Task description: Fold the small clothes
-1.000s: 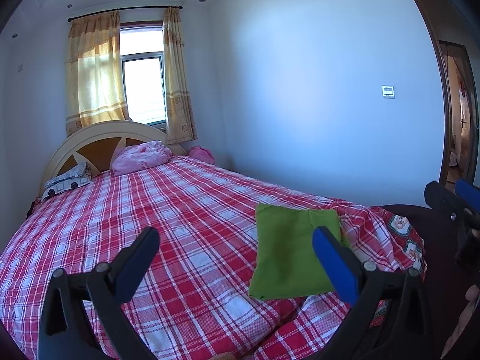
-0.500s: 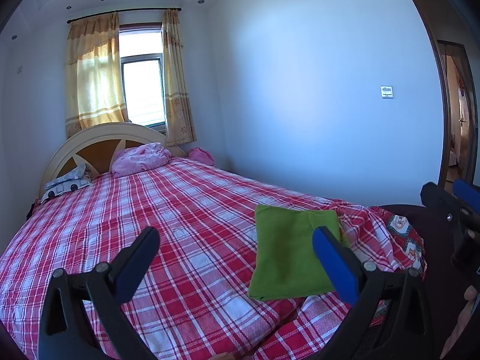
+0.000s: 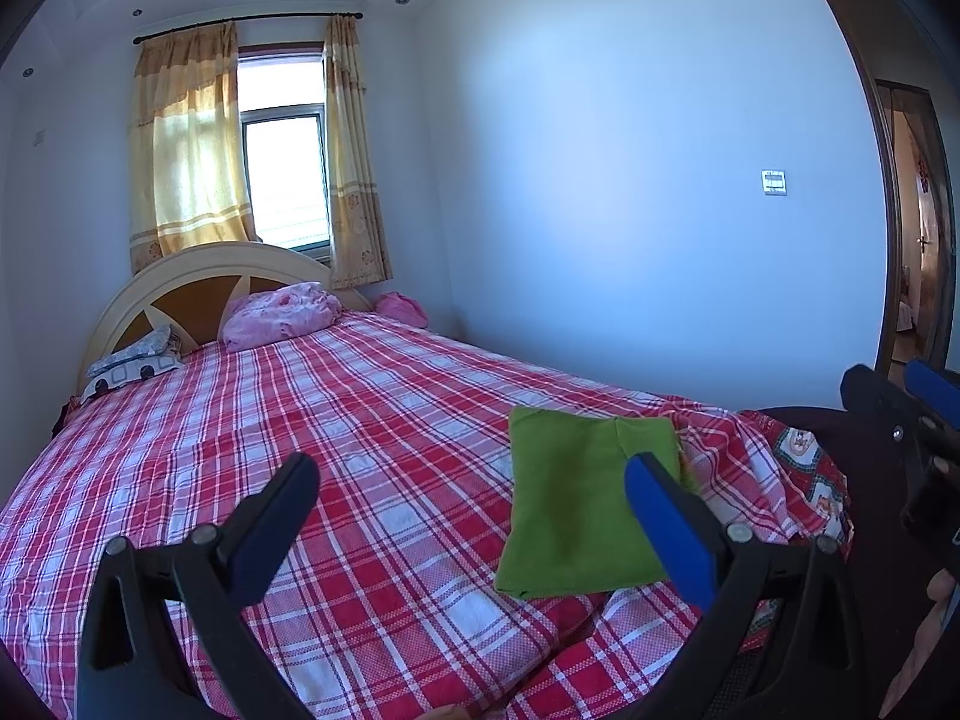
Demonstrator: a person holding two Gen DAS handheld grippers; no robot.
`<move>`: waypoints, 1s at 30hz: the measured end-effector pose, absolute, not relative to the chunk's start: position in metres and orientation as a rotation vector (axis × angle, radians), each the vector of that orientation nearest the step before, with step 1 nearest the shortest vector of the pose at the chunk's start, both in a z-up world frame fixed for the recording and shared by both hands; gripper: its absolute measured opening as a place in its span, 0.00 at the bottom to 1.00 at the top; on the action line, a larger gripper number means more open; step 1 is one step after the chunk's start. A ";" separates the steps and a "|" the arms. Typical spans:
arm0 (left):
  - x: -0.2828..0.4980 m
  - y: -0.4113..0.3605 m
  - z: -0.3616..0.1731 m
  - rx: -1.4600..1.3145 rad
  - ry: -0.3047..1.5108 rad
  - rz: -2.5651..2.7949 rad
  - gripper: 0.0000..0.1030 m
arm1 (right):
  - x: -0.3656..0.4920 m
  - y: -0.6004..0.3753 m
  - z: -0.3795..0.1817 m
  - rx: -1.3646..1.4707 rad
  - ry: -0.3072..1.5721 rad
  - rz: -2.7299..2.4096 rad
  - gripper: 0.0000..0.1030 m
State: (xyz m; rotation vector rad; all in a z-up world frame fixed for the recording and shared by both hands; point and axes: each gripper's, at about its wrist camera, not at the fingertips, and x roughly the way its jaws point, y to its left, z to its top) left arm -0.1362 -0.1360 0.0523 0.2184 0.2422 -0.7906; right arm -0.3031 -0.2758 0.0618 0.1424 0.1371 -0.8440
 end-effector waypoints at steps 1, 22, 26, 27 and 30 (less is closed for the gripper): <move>-0.136 -0.136 0.052 0.219 0.241 -0.791 1.00 | -0.303 -0.276 0.061 0.143 0.137 -0.845 0.78; -0.136 -0.136 0.051 0.233 0.247 -0.805 1.00 | -0.305 -0.275 0.058 0.162 0.137 -0.863 0.78; -0.136 -0.135 0.051 0.224 0.242 -0.816 1.00 | -0.305 -0.275 0.058 0.159 0.141 -0.864 0.78; -0.137 -0.135 0.051 0.222 0.238 -0.814 1.00 | -0.305 -0.275 0.058 0.159 0.142 -0.864 0.78; -0.137 -0.136 0.051 0.222 0.238 -0.824 1.00 | -0.305 -0.275 0.058 0.162 0.145 -0.864 0.78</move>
